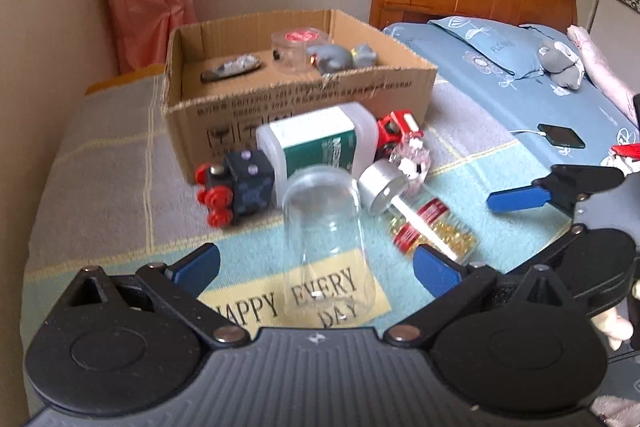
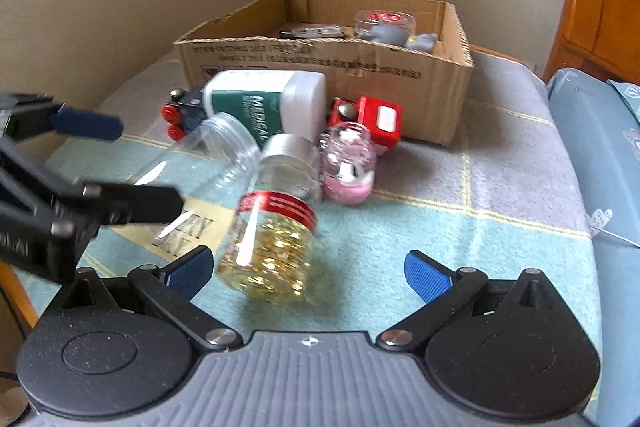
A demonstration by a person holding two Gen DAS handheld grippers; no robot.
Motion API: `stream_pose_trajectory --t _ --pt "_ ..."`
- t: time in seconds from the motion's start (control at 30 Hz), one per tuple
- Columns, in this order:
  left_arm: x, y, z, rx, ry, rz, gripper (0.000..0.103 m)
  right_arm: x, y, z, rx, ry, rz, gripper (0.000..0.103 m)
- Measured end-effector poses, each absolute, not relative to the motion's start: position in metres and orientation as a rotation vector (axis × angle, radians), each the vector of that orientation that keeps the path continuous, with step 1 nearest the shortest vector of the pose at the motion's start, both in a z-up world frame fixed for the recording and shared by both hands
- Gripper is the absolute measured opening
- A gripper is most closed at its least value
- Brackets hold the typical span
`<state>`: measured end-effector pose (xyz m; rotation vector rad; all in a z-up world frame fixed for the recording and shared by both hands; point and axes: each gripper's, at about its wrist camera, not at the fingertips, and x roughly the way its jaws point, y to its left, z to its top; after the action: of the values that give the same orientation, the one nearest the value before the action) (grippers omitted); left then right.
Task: Organize rigid objects
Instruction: 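Withdraw both open tools from the cardboard box back over the bed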
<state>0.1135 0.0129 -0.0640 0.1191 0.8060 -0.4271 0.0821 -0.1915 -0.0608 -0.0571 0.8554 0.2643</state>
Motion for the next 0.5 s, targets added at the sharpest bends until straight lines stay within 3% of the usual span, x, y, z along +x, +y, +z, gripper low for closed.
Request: stream_pose_trajectory --t 0.5 --pt "0.107 0.035 -0.078 0.230 0.853 -0.311 0.102 0.074 -0.233 -0.066 0.010 0.876 0.162 0.103"
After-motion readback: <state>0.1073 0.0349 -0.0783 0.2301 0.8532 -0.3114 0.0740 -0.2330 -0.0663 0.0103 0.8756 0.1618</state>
